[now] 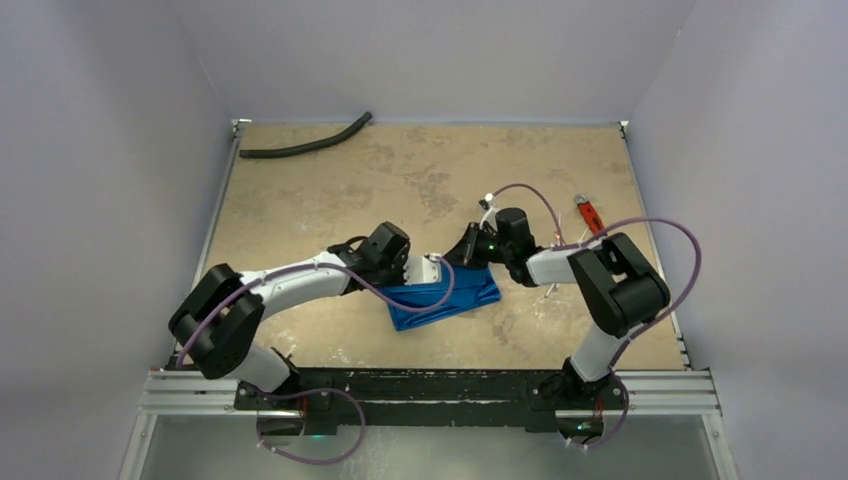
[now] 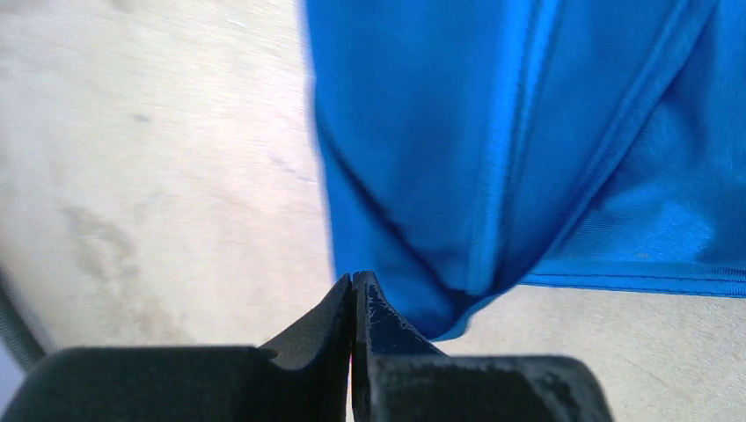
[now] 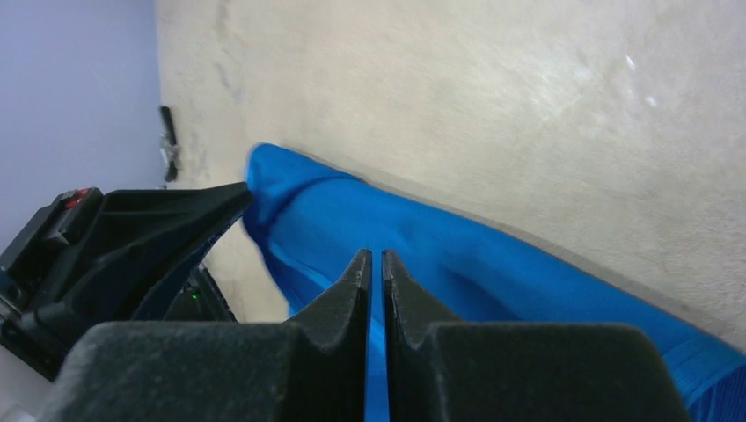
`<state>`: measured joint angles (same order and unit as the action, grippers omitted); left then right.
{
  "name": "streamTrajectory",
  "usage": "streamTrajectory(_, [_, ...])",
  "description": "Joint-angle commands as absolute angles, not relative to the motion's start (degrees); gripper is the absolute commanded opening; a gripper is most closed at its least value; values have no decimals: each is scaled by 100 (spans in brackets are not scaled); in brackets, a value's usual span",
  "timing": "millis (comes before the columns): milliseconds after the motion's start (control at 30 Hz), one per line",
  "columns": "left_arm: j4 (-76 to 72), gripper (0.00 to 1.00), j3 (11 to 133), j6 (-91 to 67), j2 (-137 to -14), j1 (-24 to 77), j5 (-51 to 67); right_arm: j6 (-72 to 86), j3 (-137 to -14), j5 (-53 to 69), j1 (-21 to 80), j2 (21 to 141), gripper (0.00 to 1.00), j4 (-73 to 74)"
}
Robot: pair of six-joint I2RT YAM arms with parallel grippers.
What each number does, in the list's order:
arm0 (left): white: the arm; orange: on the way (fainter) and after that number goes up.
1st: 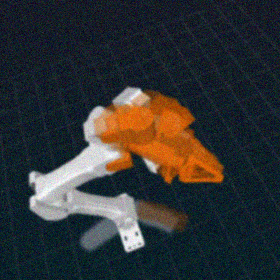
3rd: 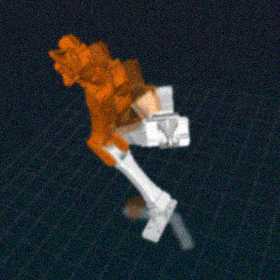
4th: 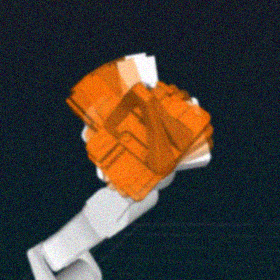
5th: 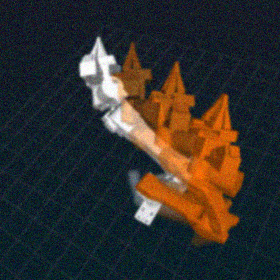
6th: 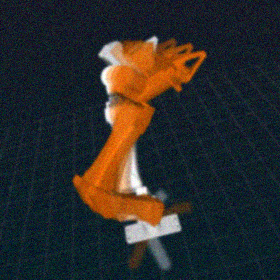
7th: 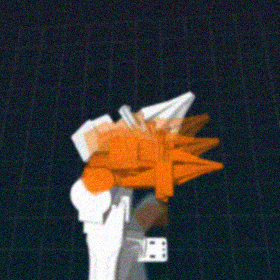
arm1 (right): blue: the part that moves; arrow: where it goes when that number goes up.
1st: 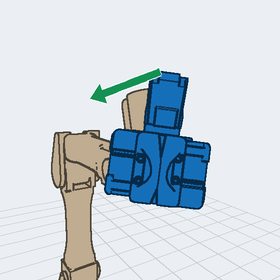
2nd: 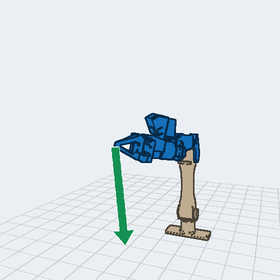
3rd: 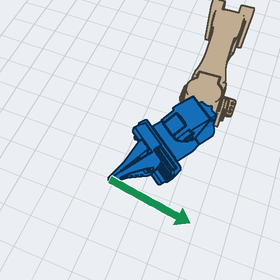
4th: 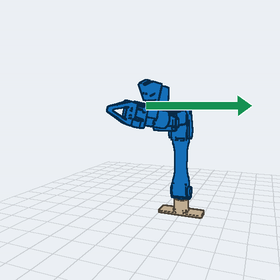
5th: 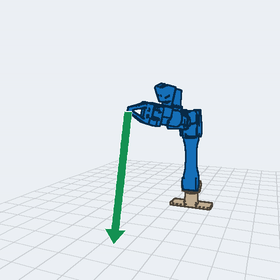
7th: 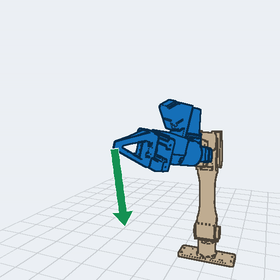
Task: Fold the napkin into a case and place the utensils inside
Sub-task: Smooth out the 2/3-rectangle-folded napkin at the center of the board, then stuff the top corner of the smaller-rectangle-folded napkin into the folded napkin.
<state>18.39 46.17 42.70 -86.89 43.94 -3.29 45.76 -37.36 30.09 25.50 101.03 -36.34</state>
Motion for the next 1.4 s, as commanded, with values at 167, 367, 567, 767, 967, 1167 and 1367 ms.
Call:
streamTrajectory(167, [2485,35,5037,4941,-6908,4492,956,3576,-4109,2696,3331,9300,10,-3342])
streamTrajectory(367, [2890,73,4202,6372,-6100,4601,2540,2946,-4079,2301,3771,9658,8,-3354])
streamTrajectory(567, [2588,76,3519,7072,-6059,4879,2707,2932,-4067,2458,3811,9960,0,-3602])
streamTrajectory(767, [2483,76,3138,7772,-6399,4906,2781,3067,-3686,2470,3823,10005,0,-4078])
streamTrajectory(967, [1852,72,2882,7605,-6590,5012,2728,3244,-3296,2368,3849,9894,0,-4628])
streamTrajectory(1167, [1138,60,2719,7288,-6930,5200,2345,3394,-3129,2351,3886,9959,0,-4906])
streamTrajectory(1367, [1063,58,2399,7498,-6800,5243,2317,3412,-3107,2364,3885,10124,0,-4935])
